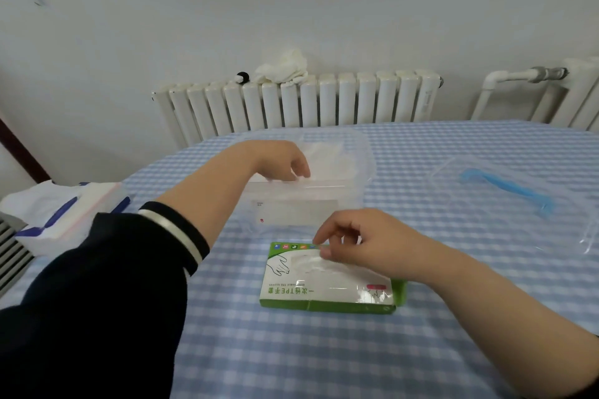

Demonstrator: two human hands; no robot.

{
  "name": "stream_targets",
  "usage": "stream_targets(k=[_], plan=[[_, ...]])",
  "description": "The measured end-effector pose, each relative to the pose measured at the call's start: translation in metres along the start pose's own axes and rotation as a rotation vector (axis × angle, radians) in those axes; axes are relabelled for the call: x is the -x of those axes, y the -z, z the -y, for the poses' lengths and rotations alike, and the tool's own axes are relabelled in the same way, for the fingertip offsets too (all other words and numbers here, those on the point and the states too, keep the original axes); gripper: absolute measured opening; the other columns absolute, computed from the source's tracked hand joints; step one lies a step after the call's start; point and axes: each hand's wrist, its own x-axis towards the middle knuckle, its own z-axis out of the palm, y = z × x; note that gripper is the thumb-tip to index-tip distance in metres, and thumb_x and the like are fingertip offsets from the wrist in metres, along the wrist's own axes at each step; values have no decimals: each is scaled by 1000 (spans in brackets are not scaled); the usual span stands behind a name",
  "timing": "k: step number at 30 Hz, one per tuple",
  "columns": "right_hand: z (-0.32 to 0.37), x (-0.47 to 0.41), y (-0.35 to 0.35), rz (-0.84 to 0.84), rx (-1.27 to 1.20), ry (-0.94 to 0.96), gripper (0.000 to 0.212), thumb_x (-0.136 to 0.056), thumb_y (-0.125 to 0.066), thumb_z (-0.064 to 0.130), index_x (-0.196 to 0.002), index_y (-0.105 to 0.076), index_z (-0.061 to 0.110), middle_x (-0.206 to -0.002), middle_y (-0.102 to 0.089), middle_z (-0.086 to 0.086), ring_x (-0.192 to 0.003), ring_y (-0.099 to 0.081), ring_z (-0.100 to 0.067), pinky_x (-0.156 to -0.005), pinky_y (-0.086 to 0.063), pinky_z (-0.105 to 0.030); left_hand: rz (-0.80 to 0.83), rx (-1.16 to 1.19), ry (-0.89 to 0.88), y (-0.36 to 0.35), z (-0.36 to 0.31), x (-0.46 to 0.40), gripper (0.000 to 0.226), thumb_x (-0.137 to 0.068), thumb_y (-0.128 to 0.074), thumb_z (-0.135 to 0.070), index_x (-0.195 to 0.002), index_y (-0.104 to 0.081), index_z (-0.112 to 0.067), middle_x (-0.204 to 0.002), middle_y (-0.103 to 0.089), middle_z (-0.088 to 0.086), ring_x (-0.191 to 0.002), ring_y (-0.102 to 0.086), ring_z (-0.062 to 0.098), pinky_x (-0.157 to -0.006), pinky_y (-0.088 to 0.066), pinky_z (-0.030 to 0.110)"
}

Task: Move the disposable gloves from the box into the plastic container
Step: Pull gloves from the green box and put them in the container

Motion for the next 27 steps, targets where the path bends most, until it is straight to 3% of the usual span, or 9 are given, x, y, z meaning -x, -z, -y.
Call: stream_targets(k=[4, 6, 7, 9, 11, 14, 17, 23, 27], plan=[[-4, 0, 0, 126, 318, -14, 19, -86, -68, 44, -105, -65, 41, -99, -54, 17, -88, -52, 1, -82, -45, -21, -724, 37, -74, -6, -14, 37, 27, -101, -45, -16, -118, -66, -22, -110, -69, -9, -87, -54, -2, -80, -38, 16], [-6, -1, -3, 149, 384, -28, 19, -88, -65, 44, -107, -64, 42, -104, -52, 16, -91, -52, 0, -83, -45, -23, -1043, 135, -310, -33, -27, 59, 24, -98, -49, -16, -113, -67, -18, -95, -66, -14, -71, -48, -11, -69, -34, 6], [-7, -2, -5, 152, 403, -33, 18, -89, -64, 42, -107, -64, 41, -104, -52, 16, -90, -52, 0, -82, -44, -21, -1107, 140, -411, -49, -32, 68, 23, -96, -52, -18, -111, -68, -16, -91, -61, -18, -68, -45, -14, -65, -34, 4], [-9, -3, -7, 136, 404, -35, 16, -91, -61, 39, -107, -66, 38, -104, -54, 14, -87, -53, 0, -80, -44, -21, -1027, 118, -500, -84, -38, 79, 29, -94, -52, -34, -114, -67, -18, -91, -52, -25, -68, -42, -17, -64, -36, 3], [-11, -4, -8, 112, 390, -22, 14, -94, -58, 38, -104, -67, 36, -103, -56, 13, -89, -55, -3, -82, -46, -25, -718, 133, -369, -111, -37, 84, 55, -86, -50, -62, -129, -56, -29, -99, -48, -28, -74, -47, -14, -69, -41, 9], [-15, -5, -10, 83, 382, 3, 15, -93, -59, 36, -105, -67, 37, -100, -55, 15, -90, -53, -3, -83, -45, -25, -404, 291, -239, -140, -23, 84, 94, -62, -65, -77, -141, -38, -34, -121, -44, -27, -109, -44, -6, -96, -39, 22], [-19, -9, -14, 87, 343, 7, 12, -90, -63, 39, -102, -66, 41, -95, -53, 16, -88, -52, 0, -78, -42, -22, -325, 377, -216, -152, -13, 85, 100, -58, -74, -74, -142, -38, -35, -136, -43, -21, -126, -34, -1, -109, -32, 28], [-27, -12, -27, -31, 424, 81, 10, -91, -61, 37, -92, -70, 31, -89, -46, 19, -78, -48, 3, -63, -32, -13, -311, 457, -196, -157, -12, 87, 101, -62, -84, -58, -146, -31, -37, -138, -41, -21, -130, -32, -1, -110, -33, 27], [-35, -18, -38, -144, 410, 284, 9, -91, -63, 26, -87, -69, 20, -87, -40, 23, -82, -40, 2, -75, -33, -6, -322, 498, -207, -159, -12, 86, 100, -59, -88, -54, -141, -31, -42, -131, -42, -29, -125, -36, -4, -107, -37, 26]])
